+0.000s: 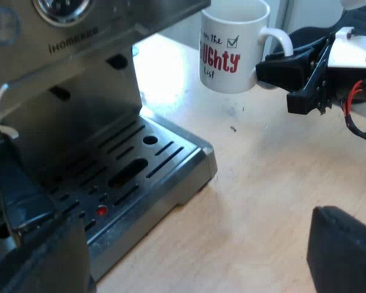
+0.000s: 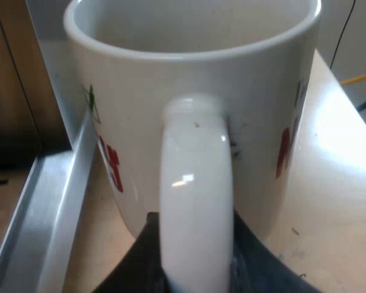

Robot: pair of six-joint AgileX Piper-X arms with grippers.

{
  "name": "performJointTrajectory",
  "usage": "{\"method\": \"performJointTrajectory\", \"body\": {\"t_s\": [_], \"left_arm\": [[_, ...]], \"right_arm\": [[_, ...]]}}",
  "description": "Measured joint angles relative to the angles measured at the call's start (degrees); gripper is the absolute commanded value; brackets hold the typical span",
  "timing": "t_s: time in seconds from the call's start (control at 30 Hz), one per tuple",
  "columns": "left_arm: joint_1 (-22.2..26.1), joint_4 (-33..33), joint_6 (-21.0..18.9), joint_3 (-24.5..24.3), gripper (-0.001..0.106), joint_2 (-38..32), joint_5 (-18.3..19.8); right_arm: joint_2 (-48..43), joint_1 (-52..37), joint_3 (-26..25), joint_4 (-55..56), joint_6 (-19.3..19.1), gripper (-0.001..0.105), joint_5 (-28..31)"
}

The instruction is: Remove mug from coffee machine

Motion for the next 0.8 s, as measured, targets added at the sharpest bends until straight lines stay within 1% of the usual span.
{"method": "performJointTrajectory", "body": {"t_s": [0.23,0.37,0.57,0.8], "left_arm": [[0.00,0.00,0.00,0.00,0.083,2.30,0.00],[0.00,0.00,0.00,0.00,0.083,2.59,0.00],[0.00,0.00,0.00,0.00,0.083,2.59,0.00],[0.00,0.00,0.00,0.00,0.083,2.59,0.00]], "right_arm": [[10.13,0.00,0.74,-9.85,-0.07,0.000,0.00],[14.03,0.00,0.74,-14.52,-0.07,0.000,0.00],[22.14,0.00,0.74,-21.77,-0.07,0.000,0.00],[26.58,0.00,0.74,-24.49,-0.14,0.000,0.00]]}}
